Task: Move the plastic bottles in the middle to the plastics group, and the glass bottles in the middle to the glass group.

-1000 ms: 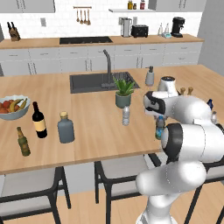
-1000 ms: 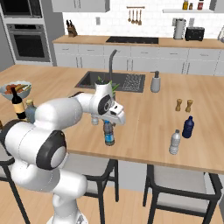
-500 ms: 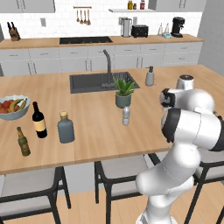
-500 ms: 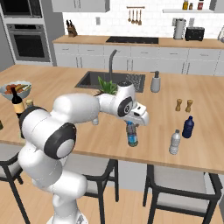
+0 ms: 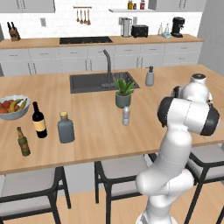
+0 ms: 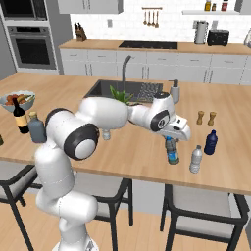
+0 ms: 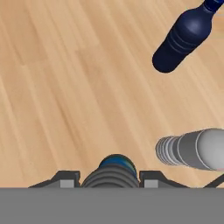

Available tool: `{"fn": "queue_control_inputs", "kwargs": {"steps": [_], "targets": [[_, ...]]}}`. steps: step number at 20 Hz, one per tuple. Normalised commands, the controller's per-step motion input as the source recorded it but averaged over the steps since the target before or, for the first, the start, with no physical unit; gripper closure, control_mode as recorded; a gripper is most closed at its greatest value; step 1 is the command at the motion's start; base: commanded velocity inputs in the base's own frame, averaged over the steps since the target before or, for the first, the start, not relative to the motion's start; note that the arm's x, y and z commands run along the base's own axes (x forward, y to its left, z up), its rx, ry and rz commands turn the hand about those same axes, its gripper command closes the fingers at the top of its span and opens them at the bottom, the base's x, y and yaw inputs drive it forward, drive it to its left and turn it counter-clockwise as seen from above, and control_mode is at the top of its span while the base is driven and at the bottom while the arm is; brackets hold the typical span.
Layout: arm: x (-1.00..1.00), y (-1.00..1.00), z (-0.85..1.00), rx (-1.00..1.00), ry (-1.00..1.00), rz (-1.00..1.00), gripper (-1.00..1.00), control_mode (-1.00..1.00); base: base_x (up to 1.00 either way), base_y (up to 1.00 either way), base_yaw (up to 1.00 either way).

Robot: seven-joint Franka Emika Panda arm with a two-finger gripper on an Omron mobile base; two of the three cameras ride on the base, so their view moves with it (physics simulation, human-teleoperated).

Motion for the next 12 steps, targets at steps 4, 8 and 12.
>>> {"fn": "queue_control_inputs", "kwargs": {"steps": [4,8,12], "targets": [[0.35,-0.52,-0.13,0.0,-0.02,0.0,1.0,-1.0,0.0,0.0,0.0],[0.52,-0.43,-0.15,0.0,0.0,0.0,1.0,-1.0,0.0,0.0,0.0],[0.45,-0.3,-0.18,0.0,-0.02,0.0,1.0,-1.0,0.0,0.0,0.0]]}}
